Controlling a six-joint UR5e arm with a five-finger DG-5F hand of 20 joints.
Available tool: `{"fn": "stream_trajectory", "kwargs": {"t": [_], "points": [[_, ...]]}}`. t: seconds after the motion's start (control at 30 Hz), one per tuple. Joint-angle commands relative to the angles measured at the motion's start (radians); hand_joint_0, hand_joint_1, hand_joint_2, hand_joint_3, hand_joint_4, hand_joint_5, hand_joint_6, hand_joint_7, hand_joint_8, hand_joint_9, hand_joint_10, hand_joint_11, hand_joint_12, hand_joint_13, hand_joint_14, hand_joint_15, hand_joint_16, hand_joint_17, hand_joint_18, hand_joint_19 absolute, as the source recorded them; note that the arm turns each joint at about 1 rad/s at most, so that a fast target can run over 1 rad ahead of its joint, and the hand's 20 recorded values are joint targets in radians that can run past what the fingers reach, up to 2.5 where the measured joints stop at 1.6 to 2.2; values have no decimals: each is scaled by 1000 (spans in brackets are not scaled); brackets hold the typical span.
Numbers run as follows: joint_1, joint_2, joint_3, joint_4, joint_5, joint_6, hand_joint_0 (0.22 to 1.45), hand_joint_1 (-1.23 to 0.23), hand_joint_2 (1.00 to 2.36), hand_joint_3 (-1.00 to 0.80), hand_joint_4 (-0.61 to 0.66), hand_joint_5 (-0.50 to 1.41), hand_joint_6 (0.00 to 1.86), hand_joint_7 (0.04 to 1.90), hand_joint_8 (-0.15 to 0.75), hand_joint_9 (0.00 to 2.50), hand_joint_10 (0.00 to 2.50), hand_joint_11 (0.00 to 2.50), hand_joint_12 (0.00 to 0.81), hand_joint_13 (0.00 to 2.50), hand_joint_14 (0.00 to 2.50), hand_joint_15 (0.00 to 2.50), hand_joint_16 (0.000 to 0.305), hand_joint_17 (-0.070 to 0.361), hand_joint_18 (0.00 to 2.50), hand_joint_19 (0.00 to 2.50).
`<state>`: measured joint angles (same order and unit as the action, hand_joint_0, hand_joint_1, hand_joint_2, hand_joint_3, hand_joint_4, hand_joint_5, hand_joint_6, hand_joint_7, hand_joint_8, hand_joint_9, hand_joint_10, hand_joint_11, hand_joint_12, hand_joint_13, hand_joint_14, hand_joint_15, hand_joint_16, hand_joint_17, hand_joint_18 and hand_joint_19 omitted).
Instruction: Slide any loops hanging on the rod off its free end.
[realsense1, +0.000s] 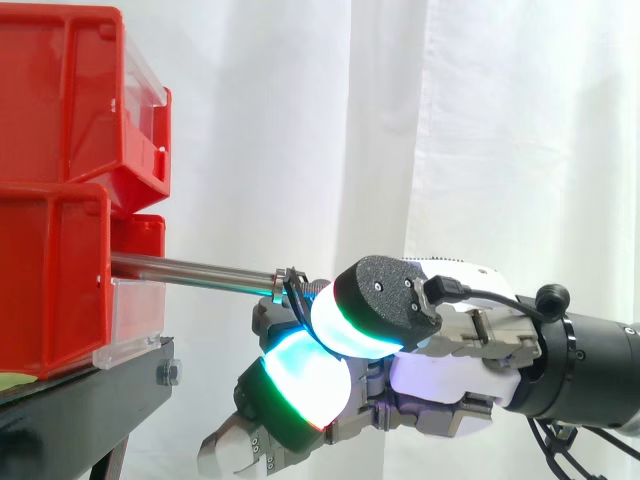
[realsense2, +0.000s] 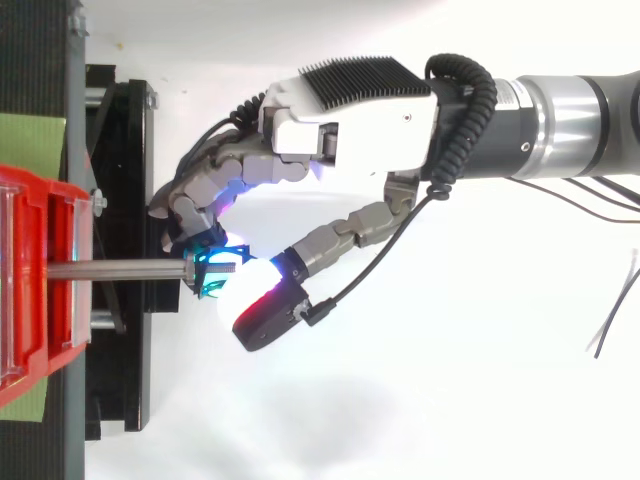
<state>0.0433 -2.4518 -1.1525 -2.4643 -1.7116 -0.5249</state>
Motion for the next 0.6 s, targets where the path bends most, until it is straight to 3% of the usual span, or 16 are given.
{"fn": "stream_trajectory", "kwargs": {"t": [0.0, 0.2, 0.33, 0.57], "points": [[0, 11, 1, -10, -8, -3, 556, -625, 1028, -70, 32, -192, 866, 1350, 268, 752, 5, 159, 228, 647, 0, 0, 38, 85, 574, 130], [1, 30, -1, -50, -10, -7, 560, -629, 1029, -39, 15, -192, 874, 1361, 267, 751, 5, 159, 229, 649, 0, 0, 38, 85, 579, 140], [0, 50, -1, -117, -11, -20, 561, -630, 1030, -39, 9, -192, 877, 1356, 267, 753, 5, 162, 230, 649, 0, 0, 38, 84, 580, 147], [-2, 83, -9, -182, -6, -30, 564, -631, 1028, -50, 8, -193, 878, 1347, 266, 752, 5, 160, 229, 649, 0, 0, 38, 85, 580, 148]]}}
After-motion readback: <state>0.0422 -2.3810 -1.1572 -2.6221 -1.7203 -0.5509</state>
